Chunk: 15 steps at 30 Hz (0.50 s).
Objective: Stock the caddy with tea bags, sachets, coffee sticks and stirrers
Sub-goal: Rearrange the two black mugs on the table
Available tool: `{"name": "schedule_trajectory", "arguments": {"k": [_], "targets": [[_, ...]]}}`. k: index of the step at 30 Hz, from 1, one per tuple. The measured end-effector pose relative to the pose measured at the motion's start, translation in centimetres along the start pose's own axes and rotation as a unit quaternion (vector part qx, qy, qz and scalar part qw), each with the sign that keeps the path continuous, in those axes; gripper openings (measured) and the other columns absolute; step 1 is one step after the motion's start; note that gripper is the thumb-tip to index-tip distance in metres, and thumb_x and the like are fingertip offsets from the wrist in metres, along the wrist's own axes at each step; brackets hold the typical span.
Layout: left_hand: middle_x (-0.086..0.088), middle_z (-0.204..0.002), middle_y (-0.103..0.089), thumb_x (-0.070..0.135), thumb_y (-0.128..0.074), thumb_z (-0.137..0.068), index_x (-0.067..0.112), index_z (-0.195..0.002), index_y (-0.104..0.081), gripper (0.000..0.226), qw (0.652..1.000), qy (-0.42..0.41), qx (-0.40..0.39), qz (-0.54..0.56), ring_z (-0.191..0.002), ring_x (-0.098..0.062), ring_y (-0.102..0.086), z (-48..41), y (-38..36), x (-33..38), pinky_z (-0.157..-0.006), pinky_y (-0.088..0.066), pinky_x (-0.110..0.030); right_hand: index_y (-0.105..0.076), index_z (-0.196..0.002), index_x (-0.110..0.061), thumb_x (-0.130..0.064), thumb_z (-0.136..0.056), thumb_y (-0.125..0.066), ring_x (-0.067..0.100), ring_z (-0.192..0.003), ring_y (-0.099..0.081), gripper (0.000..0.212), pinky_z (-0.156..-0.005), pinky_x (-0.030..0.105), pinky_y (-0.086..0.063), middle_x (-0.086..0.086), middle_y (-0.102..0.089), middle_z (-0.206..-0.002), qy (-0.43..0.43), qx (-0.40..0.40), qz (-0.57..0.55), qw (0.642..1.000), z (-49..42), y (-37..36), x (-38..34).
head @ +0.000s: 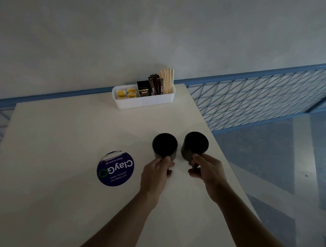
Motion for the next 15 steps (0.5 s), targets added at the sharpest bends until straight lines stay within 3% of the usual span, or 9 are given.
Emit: {"name": "schedule_trajectory", "arguments": {"k": [7,15], "targets": [[-0.002,-0.094,-0.074,0.029,-0.059,-0.095,0.009,-0.091,-0.071,0.023,0.997,-0.037,0.062,0.003,-0.091,-0.02,-0.071,-1.1,6.7,3.9,-0.088,-0.059,-0.041,-0.072,-0.079,-0.002,-0.019,-0.093,-0.061,0.025,-0.063,-0.064,0.025,-0.067,0.039,-0.054,0.022,-0.07,-0.086,0.039,-0.057,0.009,0.998,-0.1,-6.5,-3.0],[0.002,-0.083,-0.076,0.033,-0.06,-0.092,0.016,-0.081,-0.072,0.023,0.989,-0.042,0.138,-0.027,-0.081,-0.017,-0.074,-2.5,15.2,7.4,-0.087,-0.058,-0.044,-0.071,-0.08,-0.004,-0.019,-0.095,-0.059,0.025,-0.064,-0.064,0.024,-0.065,0.037,-0.054,0.012,-0.071,-0.078,0.057,-0.119,0.039,0.991,-0.9,-15.6,-6.2]]}}
Point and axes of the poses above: each hand's wrist, its own z-axis away from the middle knuckle, its own y-axis out of the back of the hand, x = y × z, the point moved 6 cm from there along -z, towards the middle knuckle
